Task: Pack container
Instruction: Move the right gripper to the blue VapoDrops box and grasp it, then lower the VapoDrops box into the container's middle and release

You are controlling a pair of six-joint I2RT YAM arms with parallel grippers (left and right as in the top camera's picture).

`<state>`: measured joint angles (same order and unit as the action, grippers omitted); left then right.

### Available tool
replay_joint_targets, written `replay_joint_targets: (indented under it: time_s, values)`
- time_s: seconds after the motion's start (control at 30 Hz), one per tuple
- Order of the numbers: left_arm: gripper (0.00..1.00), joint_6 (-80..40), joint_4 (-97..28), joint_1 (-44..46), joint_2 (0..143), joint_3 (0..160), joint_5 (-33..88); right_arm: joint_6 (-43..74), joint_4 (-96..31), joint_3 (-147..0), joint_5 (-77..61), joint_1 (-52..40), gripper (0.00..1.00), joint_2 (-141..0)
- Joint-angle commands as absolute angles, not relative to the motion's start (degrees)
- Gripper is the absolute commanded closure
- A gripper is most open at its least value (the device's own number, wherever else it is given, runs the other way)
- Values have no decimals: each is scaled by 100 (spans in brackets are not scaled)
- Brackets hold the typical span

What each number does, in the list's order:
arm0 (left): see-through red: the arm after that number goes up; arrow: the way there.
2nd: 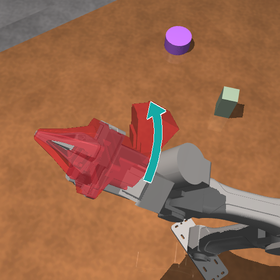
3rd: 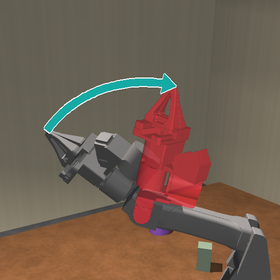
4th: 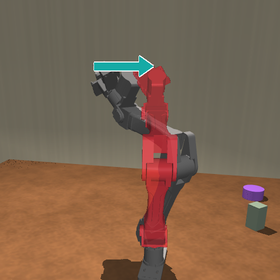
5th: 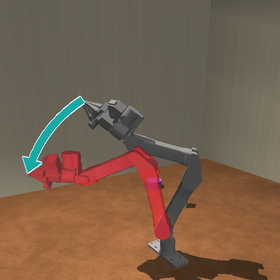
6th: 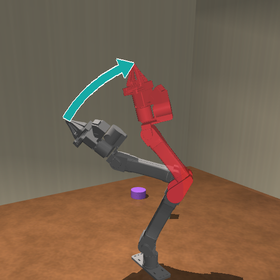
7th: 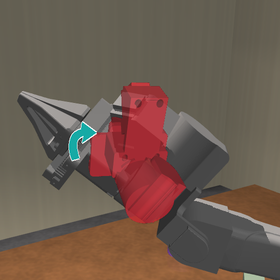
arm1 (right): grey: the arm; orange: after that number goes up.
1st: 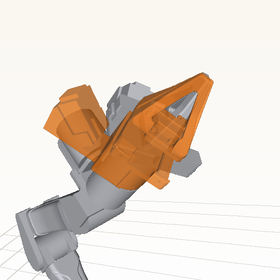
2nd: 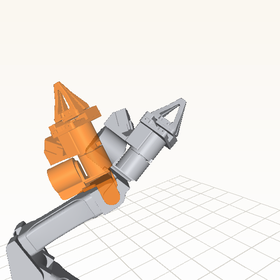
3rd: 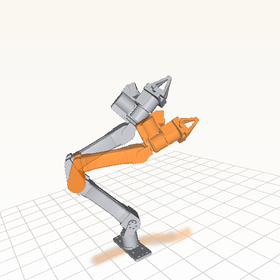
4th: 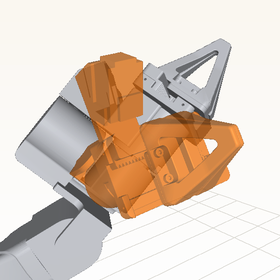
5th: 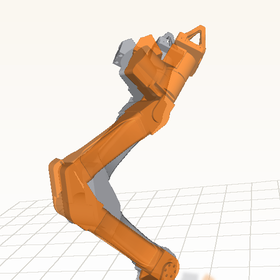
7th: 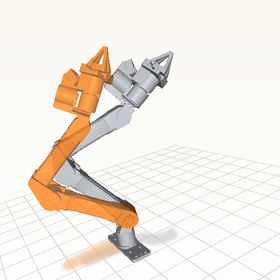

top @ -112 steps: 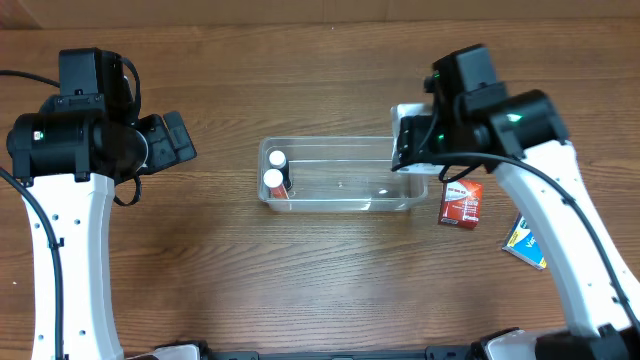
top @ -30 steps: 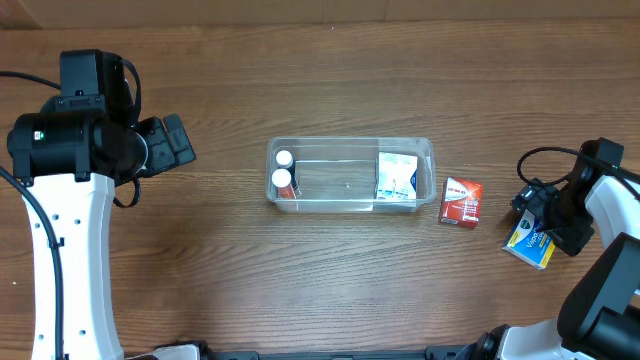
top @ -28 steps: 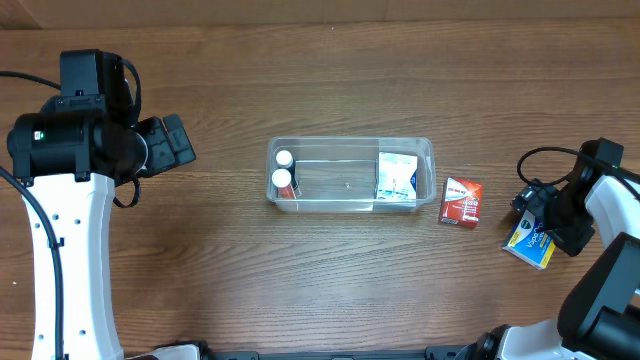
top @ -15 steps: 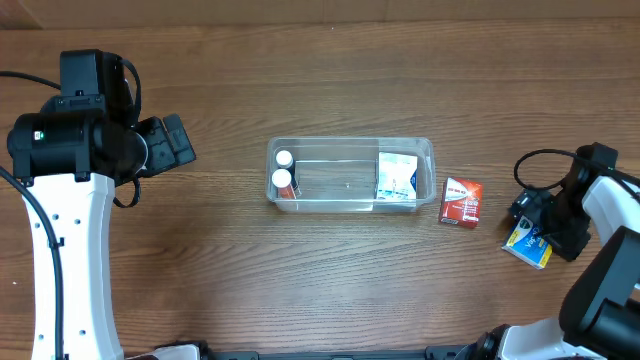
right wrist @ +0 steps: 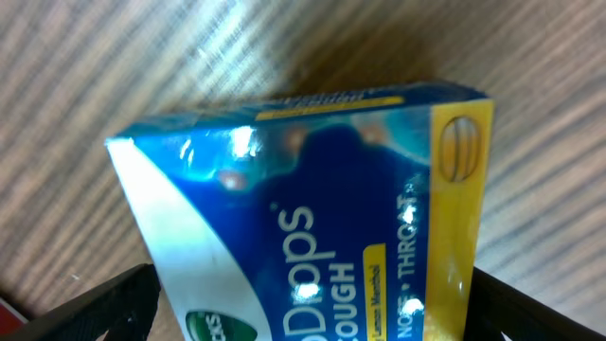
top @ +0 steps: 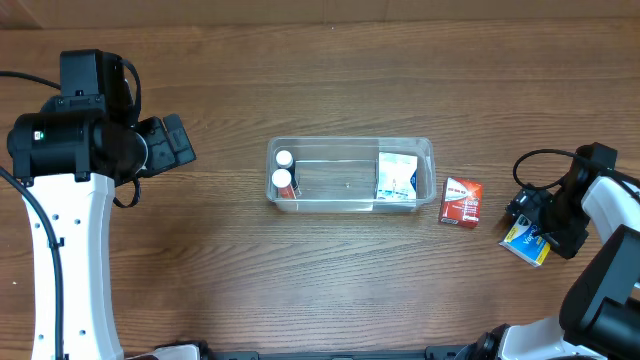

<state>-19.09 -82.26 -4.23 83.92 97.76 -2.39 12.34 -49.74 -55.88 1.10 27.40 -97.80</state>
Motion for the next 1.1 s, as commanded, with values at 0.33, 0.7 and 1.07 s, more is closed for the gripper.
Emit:
replay_joint_targets:
  time_s: [0.33, 0.7, 1.07]
  values:
    - [0, -1798, -8254, -416, 8399, 9758, -301, 1216, -4875, -5494, -36, 2762, 12, -9808]
    - [0, -1796, -8259, -416, 8399, 9758, -316, 1240, -5107, -5771, -36, 2759, 24, -9789]
    - [0, -1793, -8252, -416, 8399, 9758, -318, 1212, -6351, -7107, -123, 2038, 25, -8514]
